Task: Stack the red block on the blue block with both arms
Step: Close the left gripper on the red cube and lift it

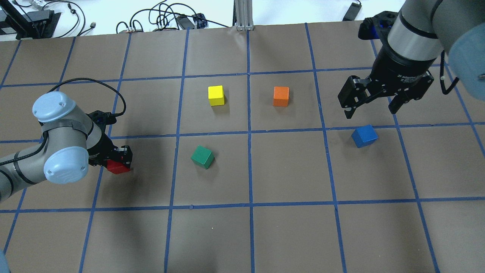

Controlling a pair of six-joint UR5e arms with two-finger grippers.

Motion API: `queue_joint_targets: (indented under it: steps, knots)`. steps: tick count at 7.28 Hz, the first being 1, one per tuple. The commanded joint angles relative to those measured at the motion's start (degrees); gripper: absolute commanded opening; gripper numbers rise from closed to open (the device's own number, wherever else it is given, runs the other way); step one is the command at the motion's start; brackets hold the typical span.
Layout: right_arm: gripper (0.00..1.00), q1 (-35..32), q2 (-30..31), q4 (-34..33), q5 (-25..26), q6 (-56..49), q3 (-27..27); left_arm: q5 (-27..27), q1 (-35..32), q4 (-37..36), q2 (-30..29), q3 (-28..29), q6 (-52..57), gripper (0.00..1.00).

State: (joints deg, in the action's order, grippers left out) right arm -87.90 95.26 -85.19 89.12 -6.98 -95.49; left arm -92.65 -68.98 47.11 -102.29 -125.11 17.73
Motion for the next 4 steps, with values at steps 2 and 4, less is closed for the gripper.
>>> queue_joint_targets:
  steps: [2, 4]
  knots:
    - [1.0, 0.0, -0.1, -0.1, -0.2, 4.8, -0.1, -1.5, -1.9, 0.9, 1.9, 2.5, 3.5, 0.0]
    - [1.0, 0.0, -0.1, -0.2, -0.2, 6.4, 0.0, -1.4, -13.0, 3.3, 1.4, 8.4, 2.8, 0.0]
